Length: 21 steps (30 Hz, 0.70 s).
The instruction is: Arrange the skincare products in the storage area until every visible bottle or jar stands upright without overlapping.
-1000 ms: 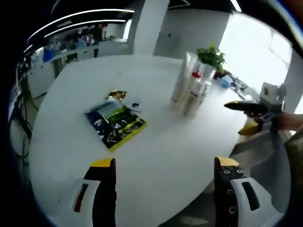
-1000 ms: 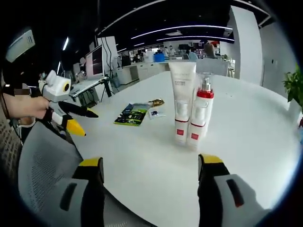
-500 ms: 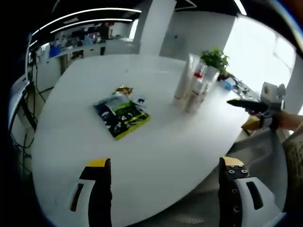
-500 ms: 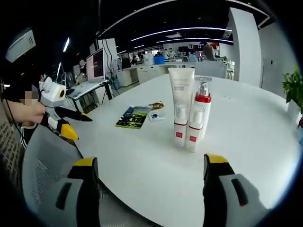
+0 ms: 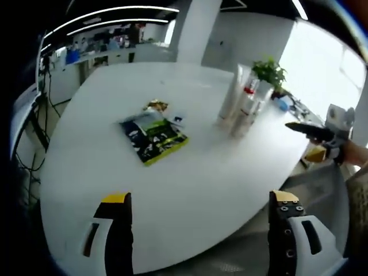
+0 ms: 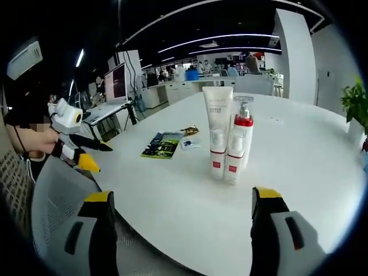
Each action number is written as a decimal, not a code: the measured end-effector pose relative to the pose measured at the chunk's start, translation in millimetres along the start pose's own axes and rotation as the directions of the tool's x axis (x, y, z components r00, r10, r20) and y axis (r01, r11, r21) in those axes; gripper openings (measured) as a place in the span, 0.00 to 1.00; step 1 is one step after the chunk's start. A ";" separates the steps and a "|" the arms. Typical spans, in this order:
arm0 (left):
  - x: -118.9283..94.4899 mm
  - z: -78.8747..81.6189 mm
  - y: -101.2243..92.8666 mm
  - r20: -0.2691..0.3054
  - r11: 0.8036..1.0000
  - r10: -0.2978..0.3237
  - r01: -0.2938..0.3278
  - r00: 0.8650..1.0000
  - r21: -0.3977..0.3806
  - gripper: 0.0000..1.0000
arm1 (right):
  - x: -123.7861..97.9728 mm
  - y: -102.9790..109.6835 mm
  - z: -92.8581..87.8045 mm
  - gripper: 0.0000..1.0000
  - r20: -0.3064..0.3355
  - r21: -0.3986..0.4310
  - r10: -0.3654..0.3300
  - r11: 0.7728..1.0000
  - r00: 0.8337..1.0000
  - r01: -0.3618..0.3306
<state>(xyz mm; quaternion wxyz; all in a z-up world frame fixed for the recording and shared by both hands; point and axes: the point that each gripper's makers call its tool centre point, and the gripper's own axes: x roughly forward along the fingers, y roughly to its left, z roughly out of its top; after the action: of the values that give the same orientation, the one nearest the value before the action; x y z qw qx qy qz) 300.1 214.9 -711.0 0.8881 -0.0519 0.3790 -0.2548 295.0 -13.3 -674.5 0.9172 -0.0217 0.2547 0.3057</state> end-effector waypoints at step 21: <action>62.1 35.2 21.0 -0.017 0.964 0.243 -0.244 0.970 -0.109 0.97 | -0.2 -4.8 -9.5 0.96 -0.028 -0.040 -0.028 0.999 0.999 0.027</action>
<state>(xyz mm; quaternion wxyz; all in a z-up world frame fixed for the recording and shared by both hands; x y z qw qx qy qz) 369.5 199.0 -732.3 0.9078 -0.0533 0.3975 -0.1226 293.3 -19.1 -683.2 0.9170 -0.0477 0.2615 0.2975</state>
